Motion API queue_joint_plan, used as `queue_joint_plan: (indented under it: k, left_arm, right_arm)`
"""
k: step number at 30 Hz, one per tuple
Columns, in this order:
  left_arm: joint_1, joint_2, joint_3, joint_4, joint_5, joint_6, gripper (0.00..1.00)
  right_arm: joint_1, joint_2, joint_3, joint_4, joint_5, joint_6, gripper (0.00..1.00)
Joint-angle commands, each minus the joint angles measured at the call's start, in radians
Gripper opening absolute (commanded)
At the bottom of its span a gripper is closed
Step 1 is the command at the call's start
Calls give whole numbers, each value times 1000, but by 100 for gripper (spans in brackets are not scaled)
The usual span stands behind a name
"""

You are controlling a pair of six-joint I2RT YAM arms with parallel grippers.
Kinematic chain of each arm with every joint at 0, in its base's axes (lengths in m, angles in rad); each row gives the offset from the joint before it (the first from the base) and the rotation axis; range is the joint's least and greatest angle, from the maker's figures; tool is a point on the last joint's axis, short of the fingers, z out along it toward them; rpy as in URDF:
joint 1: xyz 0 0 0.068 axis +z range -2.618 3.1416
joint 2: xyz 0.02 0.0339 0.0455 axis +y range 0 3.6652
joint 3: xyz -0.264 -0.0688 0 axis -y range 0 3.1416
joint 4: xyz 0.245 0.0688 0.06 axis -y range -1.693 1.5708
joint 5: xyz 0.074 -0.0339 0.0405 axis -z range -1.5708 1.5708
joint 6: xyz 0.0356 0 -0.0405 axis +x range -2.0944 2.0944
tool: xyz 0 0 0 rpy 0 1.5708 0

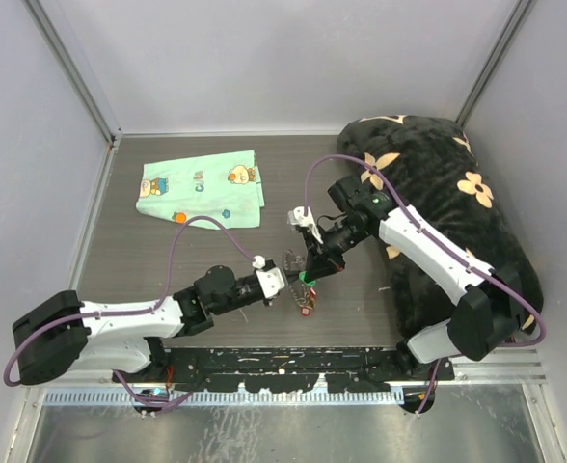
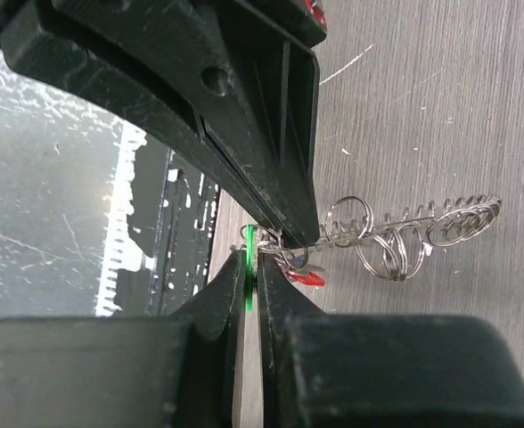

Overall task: Remove the keys from the keyring
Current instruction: Remove the key from the keyring.

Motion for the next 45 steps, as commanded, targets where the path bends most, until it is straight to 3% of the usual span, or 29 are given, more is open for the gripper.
queue_joint_plan:
  k: [1,6,18,36,40,45]
  left_arm:
    - [6,16,-3,270,-31,11,0]
    - [7,45,-18,387,-48,-6,0]
    - [7,90,-34,613,-104,-30,0]
    - [7,144,-5,737,-123,5,0]
    - [6,135,-3,728,-105,10,0]
    - [7,116,-5,699,-74,8,0]
  right_arm:
    - [9,17,87,-40,-12,140,1]
    - [8,42,114,-47,-54,257,1]
    - [14,-47,71,127,-69,524,16]
    - [81,-101,221,20,55,497,30]
    - [84,-104,246,0,63,481,29]
    - [84,-101,272,-8,61,476,15]
